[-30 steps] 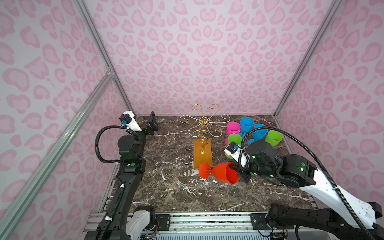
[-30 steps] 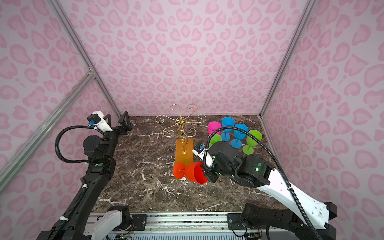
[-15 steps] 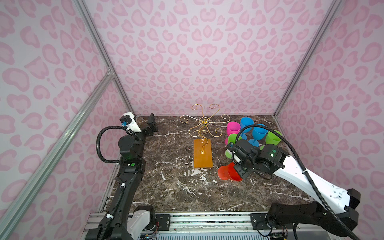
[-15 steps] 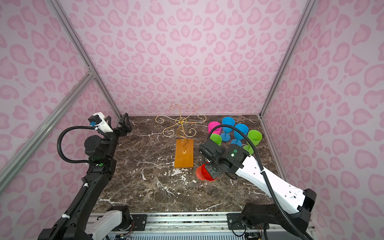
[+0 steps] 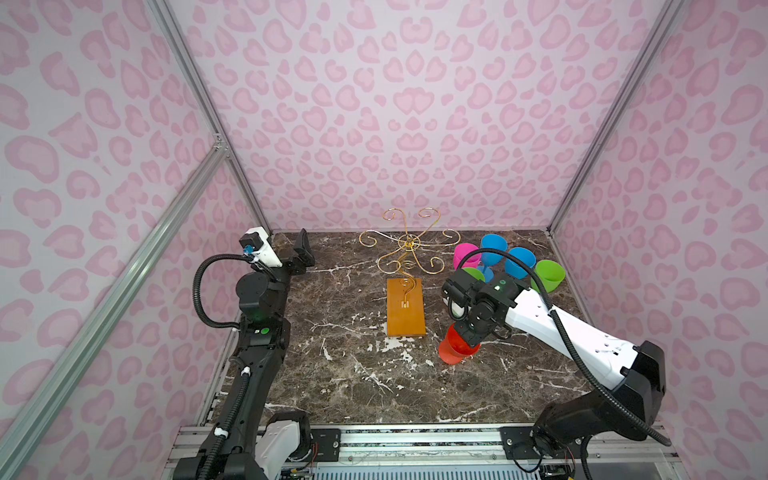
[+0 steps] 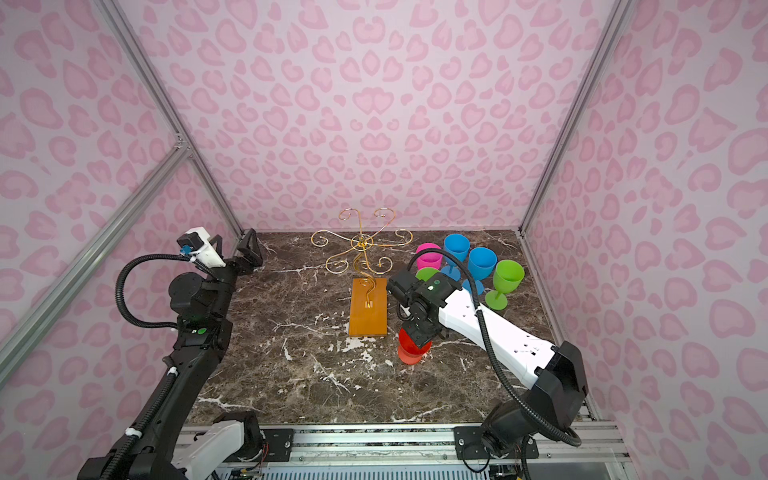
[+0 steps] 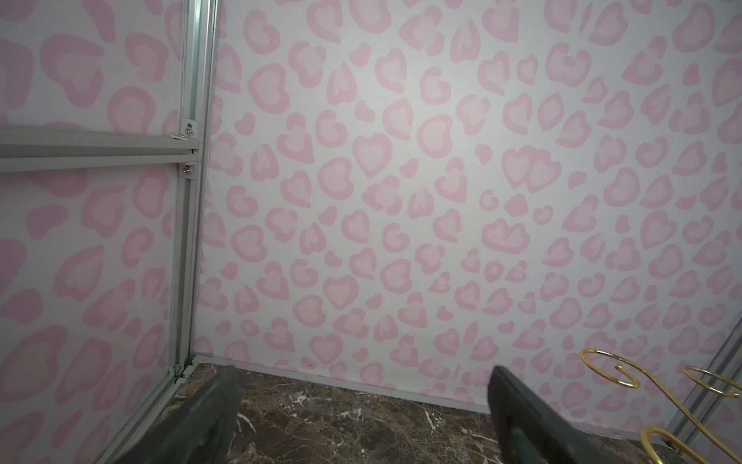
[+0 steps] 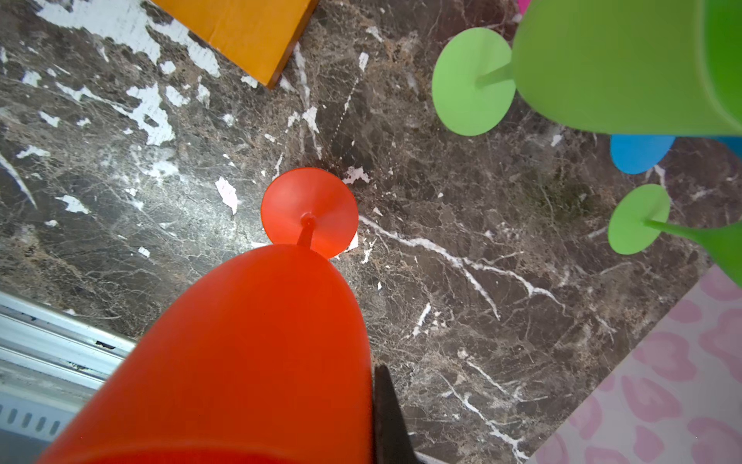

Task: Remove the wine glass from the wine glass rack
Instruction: 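Lower the red glass with the right gripper toward the table beside the other glasses, then set the red glass upright on the table and open the right gripper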

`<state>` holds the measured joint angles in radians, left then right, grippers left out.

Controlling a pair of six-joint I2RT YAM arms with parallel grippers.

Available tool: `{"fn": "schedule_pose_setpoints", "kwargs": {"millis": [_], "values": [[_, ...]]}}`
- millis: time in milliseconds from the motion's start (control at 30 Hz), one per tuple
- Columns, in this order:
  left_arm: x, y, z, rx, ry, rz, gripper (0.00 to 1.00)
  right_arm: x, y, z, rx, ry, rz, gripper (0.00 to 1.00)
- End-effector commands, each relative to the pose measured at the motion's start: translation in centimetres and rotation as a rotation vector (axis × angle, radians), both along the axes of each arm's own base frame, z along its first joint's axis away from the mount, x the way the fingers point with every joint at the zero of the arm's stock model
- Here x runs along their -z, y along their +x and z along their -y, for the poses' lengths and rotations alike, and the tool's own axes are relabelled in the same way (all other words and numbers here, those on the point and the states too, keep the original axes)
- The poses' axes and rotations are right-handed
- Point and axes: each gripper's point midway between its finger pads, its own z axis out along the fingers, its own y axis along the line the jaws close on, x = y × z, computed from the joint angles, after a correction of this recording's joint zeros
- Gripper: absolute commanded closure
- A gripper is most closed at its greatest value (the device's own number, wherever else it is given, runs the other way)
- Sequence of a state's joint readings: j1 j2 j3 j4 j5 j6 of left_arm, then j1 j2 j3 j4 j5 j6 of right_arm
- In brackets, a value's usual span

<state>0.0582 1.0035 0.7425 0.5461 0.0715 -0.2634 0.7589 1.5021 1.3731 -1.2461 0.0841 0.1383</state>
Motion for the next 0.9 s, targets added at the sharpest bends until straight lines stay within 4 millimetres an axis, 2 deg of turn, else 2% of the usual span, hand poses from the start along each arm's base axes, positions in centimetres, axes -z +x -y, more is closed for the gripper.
{"fn": "schedule_pose_setpoints", "kwargs": {"millis": [0, 67, 300, 433, 500, 633, 733, 800, 867], "values": [[-0.3, -0.3, 0.0, 0.002, 0.011, 0.013, 0.03, 0.7, 0.3, -0.4, -0.017, 0.013, -0.015, 1.0], [-0.2, -0.3, 0.0, 0.003, 0.011, 0.012, 0.03, 0.9, 0.3, -0.4, -0.018, 0.008, -0.022, 1.0], [-0.1, -0.2, -0.1, 0.003, 0.008, 0.007, 0.03, 1.0, 0.7, -0.7, -0.019, 0.012, -0.022, 0.87], [0.1, -0.1, -0.1, 0.006, 0.006, 0.003, 0.03, 0.4, 0.9, -0.9, -0.016, 0.027, -0.004, 0.71], [0.1, -0.2, -0.2, 0.004, 0.004, 0.003, 0.03, -0.3, 1.1, -1.1, -0.018, 0.051, 0.013, 0.66], [0.2, -0.3, -0.4, -0.003, 0.005, 0.004, 0.03, -3.0, 1.5, -1.3, -0.004, 0.141, 0.076, 0.57], [0.2, -0.4, -0.4, -0.007, 0.007, 0.005, 0.03, -6.0, 1.8, -1.1, 0.01, 0.235, 0.149, 0.52], [0.2, -0.7, -0.4, -0.006, 0.001, 0.005, 0.03, -8.2, 1.8, -0.4, 0.025, 0.305, 0.206, 0.49], [0.0, -1.3, 0.0, 0.016, -0.004, 0.016, 0.03, -10.5, 1.9, 1.1, 0.07, 0.391, 0.283, 0.47]]}}
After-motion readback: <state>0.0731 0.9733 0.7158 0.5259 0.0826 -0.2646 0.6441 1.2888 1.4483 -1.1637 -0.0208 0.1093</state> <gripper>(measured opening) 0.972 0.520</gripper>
